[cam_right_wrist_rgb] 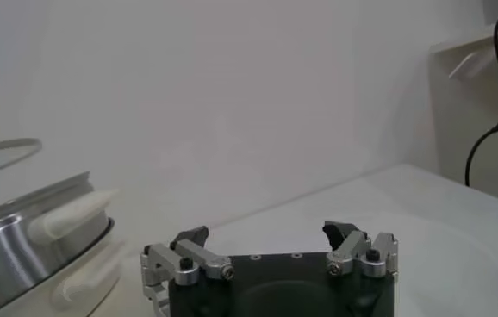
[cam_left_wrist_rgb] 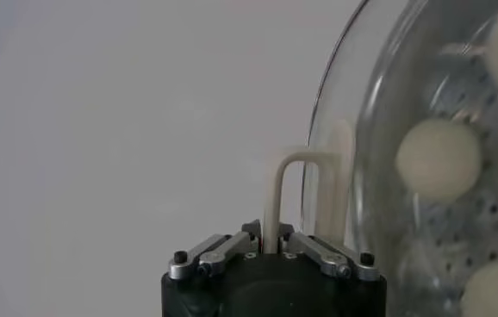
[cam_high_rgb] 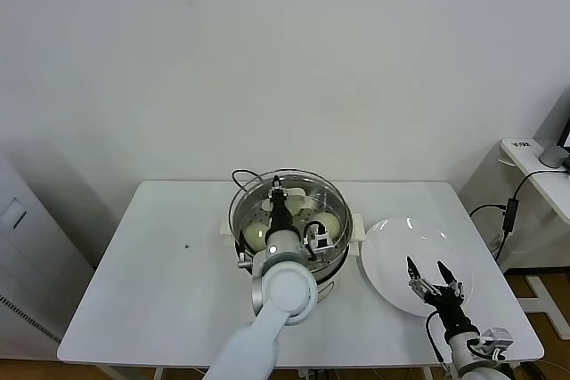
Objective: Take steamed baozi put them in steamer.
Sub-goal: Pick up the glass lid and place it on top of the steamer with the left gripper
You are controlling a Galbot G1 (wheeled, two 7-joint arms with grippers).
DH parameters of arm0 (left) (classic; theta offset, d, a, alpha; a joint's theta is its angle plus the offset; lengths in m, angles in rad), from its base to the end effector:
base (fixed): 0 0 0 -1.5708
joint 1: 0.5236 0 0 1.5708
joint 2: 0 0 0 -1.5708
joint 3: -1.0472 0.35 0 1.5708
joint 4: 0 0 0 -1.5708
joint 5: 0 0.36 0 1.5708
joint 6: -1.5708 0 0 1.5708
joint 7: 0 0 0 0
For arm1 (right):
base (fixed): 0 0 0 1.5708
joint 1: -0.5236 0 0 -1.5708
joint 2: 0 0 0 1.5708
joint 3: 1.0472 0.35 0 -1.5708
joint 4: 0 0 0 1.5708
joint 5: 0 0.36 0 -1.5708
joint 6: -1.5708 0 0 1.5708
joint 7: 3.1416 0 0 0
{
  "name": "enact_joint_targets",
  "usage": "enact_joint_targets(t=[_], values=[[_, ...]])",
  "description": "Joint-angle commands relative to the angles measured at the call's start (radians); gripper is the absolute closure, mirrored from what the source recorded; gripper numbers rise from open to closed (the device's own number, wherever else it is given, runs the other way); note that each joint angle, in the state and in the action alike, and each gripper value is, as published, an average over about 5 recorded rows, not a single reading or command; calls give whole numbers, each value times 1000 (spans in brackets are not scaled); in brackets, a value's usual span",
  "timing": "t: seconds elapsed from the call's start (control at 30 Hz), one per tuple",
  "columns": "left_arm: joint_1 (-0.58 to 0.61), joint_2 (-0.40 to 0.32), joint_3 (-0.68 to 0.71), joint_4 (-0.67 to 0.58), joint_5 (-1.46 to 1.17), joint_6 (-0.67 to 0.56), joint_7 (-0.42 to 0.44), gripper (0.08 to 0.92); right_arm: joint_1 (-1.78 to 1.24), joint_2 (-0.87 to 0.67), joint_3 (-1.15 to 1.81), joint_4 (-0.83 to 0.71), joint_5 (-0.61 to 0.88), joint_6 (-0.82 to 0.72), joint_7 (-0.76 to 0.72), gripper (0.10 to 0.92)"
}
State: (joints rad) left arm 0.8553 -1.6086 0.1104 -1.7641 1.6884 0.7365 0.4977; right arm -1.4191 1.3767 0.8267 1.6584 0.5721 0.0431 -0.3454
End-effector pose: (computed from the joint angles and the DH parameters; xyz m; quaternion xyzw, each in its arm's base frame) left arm 0.3314 -0.2197 -0.2134 0.0013 -0.7418 -0.6679 0.0604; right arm 0.2128 -0.1665 -0.3963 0.0118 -0.9866 -0.1585 0.0371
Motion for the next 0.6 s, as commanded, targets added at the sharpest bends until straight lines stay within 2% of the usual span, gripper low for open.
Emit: enact_joint_targets(t=[0.03, 0.33, 0.6], values=[[-27, -49, 25, 46, -161, 49, -83, 860, 3, 11, 0, 2, -8, 0, -1, 203], [-27, -49, 23, 51, -155, 49, -135, 860, 3, 20, -1, 2, -15, 0, -2, 203], [-13, -49, 20, 56, -30, 49, -137, 860, 4, 24, -2, 0, -16, 1, -3, 203]])
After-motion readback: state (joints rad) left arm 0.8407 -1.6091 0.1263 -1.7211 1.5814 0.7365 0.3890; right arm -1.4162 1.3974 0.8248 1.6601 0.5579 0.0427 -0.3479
